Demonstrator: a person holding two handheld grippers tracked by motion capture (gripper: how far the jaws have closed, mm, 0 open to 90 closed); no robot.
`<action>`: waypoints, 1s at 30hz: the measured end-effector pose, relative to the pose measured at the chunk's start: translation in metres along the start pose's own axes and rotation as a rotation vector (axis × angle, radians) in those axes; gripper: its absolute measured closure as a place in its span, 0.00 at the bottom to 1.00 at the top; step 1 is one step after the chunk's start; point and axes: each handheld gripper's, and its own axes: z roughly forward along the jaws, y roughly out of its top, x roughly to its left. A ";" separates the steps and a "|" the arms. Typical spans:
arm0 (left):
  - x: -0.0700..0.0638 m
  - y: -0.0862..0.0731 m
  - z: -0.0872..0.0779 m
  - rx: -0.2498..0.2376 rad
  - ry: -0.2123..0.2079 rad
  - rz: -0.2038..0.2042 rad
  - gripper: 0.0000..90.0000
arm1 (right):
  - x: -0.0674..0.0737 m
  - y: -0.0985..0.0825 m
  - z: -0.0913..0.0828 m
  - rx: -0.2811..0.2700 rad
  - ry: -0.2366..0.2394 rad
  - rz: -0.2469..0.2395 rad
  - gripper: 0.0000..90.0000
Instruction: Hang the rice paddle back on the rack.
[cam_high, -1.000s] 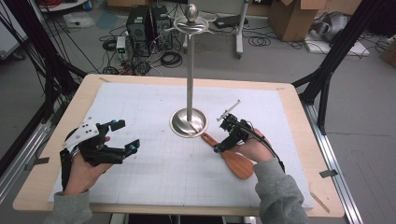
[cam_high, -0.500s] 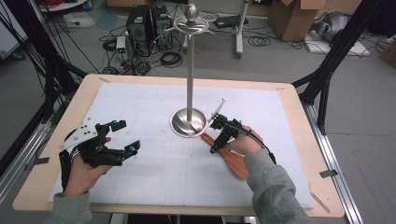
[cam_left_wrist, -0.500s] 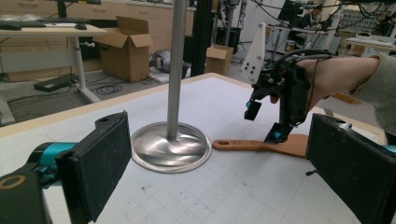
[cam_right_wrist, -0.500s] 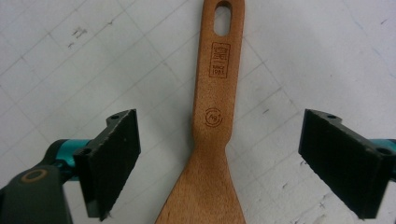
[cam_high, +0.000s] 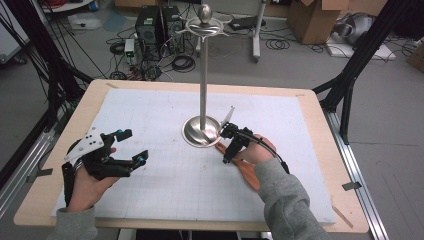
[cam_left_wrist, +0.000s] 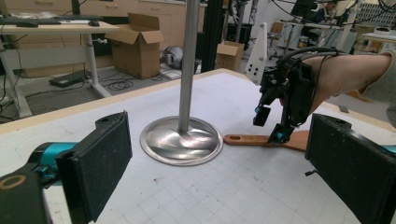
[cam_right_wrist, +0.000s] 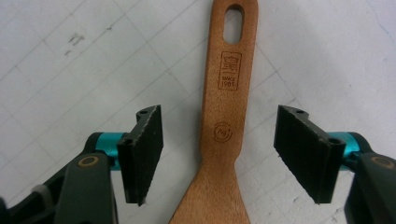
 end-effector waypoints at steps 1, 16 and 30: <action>0.000 0.000 0.000 0.000 0.000 0.000 0.09 | 0.000 0.001 0.001 0.004 -0.003 -0.003 0.39; -0.007 0.006 -0.002 0.005 -0.014 0.010 0.09 | 0.002 0.006 0.010 0.044 -0.002 -0.021 0.55; -0.005 0.005 -0.002 0.015 -0.008 0.008 0.09 | -0.003 0.007 0.014 0.058 -0.005 0.031 0.65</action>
